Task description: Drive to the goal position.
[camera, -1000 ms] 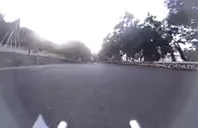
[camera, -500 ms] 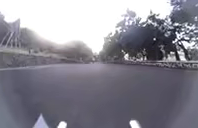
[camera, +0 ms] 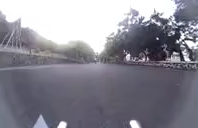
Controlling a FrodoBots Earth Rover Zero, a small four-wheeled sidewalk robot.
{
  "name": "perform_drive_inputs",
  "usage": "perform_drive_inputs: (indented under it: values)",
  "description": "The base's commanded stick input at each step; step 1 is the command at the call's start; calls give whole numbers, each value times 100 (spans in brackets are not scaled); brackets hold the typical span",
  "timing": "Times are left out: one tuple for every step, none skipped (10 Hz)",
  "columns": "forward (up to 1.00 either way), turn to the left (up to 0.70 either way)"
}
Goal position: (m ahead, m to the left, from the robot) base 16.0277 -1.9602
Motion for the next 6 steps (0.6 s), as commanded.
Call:
perform_drive_inputs:
  values:
    - [70,0]
    - [70,0]
    - [70,0]
    - [70,0]
    - [70,0]
    - [70,0]
